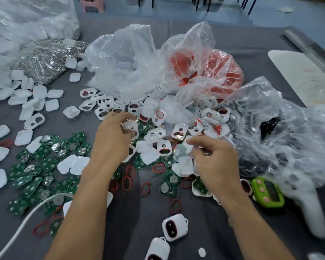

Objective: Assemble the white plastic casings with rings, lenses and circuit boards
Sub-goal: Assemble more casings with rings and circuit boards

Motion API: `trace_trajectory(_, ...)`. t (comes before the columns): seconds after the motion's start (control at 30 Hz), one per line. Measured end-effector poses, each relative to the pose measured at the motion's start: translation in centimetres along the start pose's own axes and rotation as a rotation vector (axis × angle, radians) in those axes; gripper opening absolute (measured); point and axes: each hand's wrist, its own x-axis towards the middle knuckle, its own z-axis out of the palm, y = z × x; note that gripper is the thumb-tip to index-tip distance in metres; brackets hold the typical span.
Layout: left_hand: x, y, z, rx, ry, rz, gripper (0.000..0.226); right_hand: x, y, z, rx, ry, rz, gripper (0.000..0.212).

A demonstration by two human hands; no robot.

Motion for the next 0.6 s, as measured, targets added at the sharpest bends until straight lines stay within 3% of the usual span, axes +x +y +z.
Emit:
trace_trajectory(0.1,-3.9,3.1,1.3,-0.486,-0.083,0.024,0.041,-1.6,-0.2,-1.2,0.345,-0.126,0.140,0.015)
trace_trajectory(0.2,-7.6,5.3,4.1,-0.587,-0.144,0.000,0.035,-2.7,-0.8,-1.0,0.642,-0.248,0.289,0.008)
trace_trajectory(0.33,-9.8,5.2,5.0,-0.465,-0.168,-0.038,0.029,-3.1,-0.1,-1.4,0.545,-0.208,0.345,0.011)
trace_trajectory(0.47,-10.5,4.4,3.3,-0.342,-0.359,0.126,0.053,-3.1,0.5,-2.3,0.519,-0.267,0.398,0.025)
trace_trajectory(0.6,-10.9,4.6,2.8,-0.102,-0.418,0.294,0.063,-3.2,0.2,-1.9,0.289,-0.299,0.315,0.014)
